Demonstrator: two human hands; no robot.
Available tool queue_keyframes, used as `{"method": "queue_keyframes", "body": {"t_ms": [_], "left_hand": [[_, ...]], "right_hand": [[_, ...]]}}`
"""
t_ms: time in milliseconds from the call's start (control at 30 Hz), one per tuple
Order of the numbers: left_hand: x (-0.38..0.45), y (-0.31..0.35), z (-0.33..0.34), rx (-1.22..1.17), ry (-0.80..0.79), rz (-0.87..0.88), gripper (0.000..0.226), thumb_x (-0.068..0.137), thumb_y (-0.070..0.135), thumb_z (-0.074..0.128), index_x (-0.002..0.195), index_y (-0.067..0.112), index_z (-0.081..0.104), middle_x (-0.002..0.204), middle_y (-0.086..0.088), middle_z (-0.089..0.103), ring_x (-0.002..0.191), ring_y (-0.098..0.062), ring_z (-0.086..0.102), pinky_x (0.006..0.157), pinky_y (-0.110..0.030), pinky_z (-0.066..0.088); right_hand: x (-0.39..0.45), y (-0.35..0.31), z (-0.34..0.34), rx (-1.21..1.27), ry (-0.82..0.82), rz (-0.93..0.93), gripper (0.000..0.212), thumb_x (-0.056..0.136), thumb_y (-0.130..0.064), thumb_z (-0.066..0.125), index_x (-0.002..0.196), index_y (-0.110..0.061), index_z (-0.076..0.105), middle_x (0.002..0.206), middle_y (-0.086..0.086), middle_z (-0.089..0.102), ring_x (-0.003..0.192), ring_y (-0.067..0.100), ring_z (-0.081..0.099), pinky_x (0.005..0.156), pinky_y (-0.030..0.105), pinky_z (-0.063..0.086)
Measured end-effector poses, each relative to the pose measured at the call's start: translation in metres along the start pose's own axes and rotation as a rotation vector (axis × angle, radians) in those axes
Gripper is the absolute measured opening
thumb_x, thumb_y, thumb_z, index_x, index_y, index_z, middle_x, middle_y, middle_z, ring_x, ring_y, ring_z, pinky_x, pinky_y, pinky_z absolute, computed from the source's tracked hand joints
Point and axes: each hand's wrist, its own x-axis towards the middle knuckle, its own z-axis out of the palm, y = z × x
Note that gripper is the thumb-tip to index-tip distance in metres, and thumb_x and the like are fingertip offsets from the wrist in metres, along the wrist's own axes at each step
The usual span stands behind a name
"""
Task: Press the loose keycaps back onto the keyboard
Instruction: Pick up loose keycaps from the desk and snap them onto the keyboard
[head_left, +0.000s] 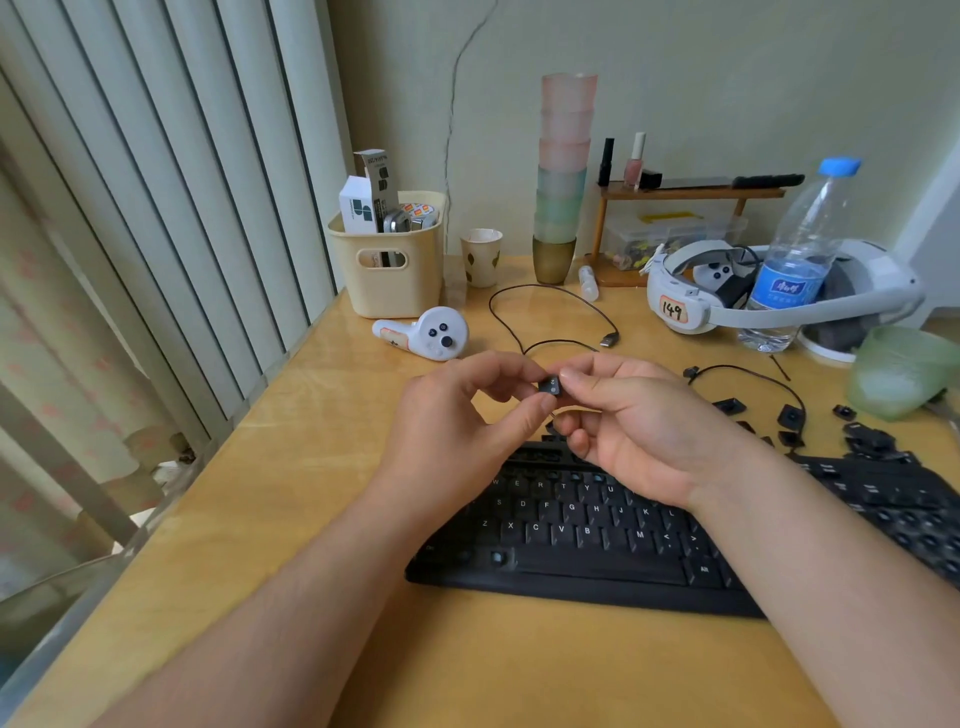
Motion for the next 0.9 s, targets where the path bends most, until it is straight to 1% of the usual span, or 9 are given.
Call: {"method": "queue_keyframes", "body": {"t_ms": [67, 133, 233, 367, 500, 567, 667, 767, 900], "left_hand": [[0.0, 0.001, -0.001, -0.002, -0.003, 0.018, 0.021, 0.091, 0.025, 0.08, 0.105, 0.04, 0.077, 0.092, 0.021, 0.075, 0.097, -0.013, 0.066, 0.088, -0.024, 0.052], [0.001, 0.002, -0.002, -0.019, 0.003, 0.018, 0.032, 0.094, 0.02, 0.076, 0.106, 0.05, 0.074, 0.095, 0.021, 0.075, 0.097, -0.008, 0.065, 0.085, -0.016, 0.049], [0.003, 0.001, -0.003, -0.054, -0.014, -0.016, 0.03, 0.098, 0.014, 0.069, 0.111, 0.04, 0.078, 0.101, 0.019, 0.077, 0.101, -0.001, 0.067, 0.083, -0.007, 0.043], [0.003, 0.0, -0.006, -0.179, -0.072, -0.094, 0.029, 0.1, 0.013, 0.066, 0.115, 0.035, 0.078, 0.104, 0.017, 0.077, 0.097, 0.002, 0.066, 0.092, -0.021, 0.048], [0.005, -0.003, -0.006, -0.308, -0.079, -0.154, 0.016, 0.099, 0.018, 0.071, 0.112, 0.024, 0.064, 0.105, 0.004, 0.079, 0.094, -0.01, 0.072, 0.083, -0.034, 0.051], [0.007, -0.003, -0.008, -0.392, -0.092, -0.214, 0.021, 0.099, 0.019, 0.072, 0.114, 0.02, 0.058, 0.103, -0.002, 0.08, 0.079, -0.016, 0.072, 0.072, -0.029, 0.052], [0.009, -0.007, -0.012, -0.368, -0.099, -0.256, 0.03, 0.096, 0.019, 0.074, 0.121, 0.023, 0.058, 0.097, -0.002, 0.08, 0.087, -0.016, 0.072, 0.083, -0.033, 0.053], [0.01, -0.011, -0.015, -0.307, -0.085, -0.289, 0.029, 0.096, 0.023, 0.074, 0.121, 0.026, 0.061, 0.088, 0.001, 0.079, 0.079, -0.011, 0.066, 0.079, -0.035, 0.053], [0.01, -0.009, -0.017, -0.353, -0.121, -0.324, 0.026, 0.095, 0.024, 0.075, 0.12, 0.023, 0.065, 0.093, -0.002, 0.079, 0.051, -0.008, 0.044, 0.048, -0.02, 0.038]], "right_hand": [[-0.001, 0.001, 0.0, -0.007, -0.01, -0.026, 0.014, 0.1, -0.005, 0.059, 0.103, -0.011, 0.071, 0.086, 0.009, 0.072, 0.068, 0.016, 0.06, 0.061, 0.025, 0.048], [-0.003, 0.002, 0.001, -0.108, -0.005, -0.117, 0.021, 0.098, 0.0, 0.061, 0.11, -0.013, 0.072, 0.088, 0.006, 0.074, 0.072, 0.017, 0.063, 0.064, 0.026, 0.052], [-0.006, 0.007, 0.006, -0.461, 0.082, -0.363, 0.039, 0.095, 0.003, 0.067, 0.11, -0.031, 0.076, 0.091, -0.001, 0.076, 0.077, 0.016, 0.071, 0.069, 0.026, 0.056], [-0.004, 0.01, 0.01, -0.696, 0.204, -0.526, 0.043, 0.088, -0.009, 0.08, 0.105, -0.047, 0.07, 0.092, -0.011, 0.075, 0.082, 0.013, 0.075, 0.08, 0.034, 0.061], [-0.006, 0.014, 0.013, -0.795, 0.251, -0.606, 0.05, 0.085, -0.013, 0.082, 0.106, -0.056, 0.065, 0.094, -0.026, 0.07, 0.081, 0.011, 0.073, 0.083, 0.037, 0.062], [-0.007, 0.016, 0.014, -0.867, 0.252, -0.646, 0.044, 0.085, -0.012, 0.083, 0.103, -0.051, 0.071, 0.09, -0.025, 0.069, 0.078, 0.01, 0.071, 0.078, 0.035, 0.062], [-0.007, 0.018, 0.011, -0.96, 0.235, -0.655, 0.031, 0.086, -0.015, 0.081, 0.105, -0.039, 0.077, 0.085, -0.017, 0.072, 0.079, 0.007, 0.07, 0.076, 0.033, 0.061], [-0.005, 0.019, 0.01, -0.878, 0.22, -0.625, 0.026, 0.088, -0.012, 0.08, 0.108, -0.027, 0.076, 0.086, -0.012, 0.076, 0.075, 0.006, 0.074, 0.078, 0.036, 0.063], [-0.004, 0.018, 0.009, -0.794, 0.221, -0.601, 0.023, 0.087, -0.012, 0.081, 0.102, -0.027, 0.072, 0.086, -0.012, 0.077, 0.072, 0.009, 0.076, 0.078, 0.04, 0.064]]}}
